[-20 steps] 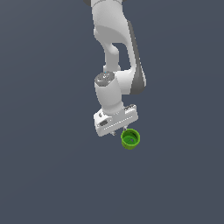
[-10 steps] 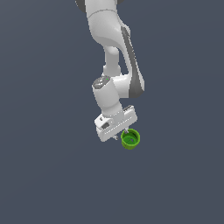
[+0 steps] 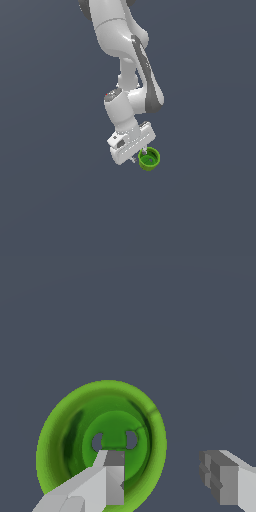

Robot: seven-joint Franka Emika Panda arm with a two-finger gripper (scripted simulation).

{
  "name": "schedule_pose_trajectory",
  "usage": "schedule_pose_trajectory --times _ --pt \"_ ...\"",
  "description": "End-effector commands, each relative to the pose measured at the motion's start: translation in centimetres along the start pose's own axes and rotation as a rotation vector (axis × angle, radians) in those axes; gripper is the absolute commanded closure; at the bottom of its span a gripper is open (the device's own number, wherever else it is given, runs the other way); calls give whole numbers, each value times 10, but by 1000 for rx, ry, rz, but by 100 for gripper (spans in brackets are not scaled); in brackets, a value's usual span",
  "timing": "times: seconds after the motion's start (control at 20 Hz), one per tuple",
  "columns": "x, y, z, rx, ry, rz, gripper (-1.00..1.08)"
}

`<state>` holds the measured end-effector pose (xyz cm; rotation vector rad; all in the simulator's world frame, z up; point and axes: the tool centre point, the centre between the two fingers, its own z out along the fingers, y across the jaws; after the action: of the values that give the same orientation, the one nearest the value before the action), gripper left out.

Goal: Pick up the object and move it to a goal position.

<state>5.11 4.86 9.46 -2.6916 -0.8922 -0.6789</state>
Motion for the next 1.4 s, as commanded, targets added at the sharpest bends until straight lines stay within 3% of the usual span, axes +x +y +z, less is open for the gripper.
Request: schedule_pose_trajectory --times 0.0,0.35,1.25,1.3,1.35 --pt "2 1 0 -5 21 -19 -20" --pt "4 3 0 -15 49 -43 -20" --pt "5 3 30 -15 50 -44 -20" --pt "5 3 30 -15 50 -44 108" --pt "5 3 30 -15 50 -44 108"
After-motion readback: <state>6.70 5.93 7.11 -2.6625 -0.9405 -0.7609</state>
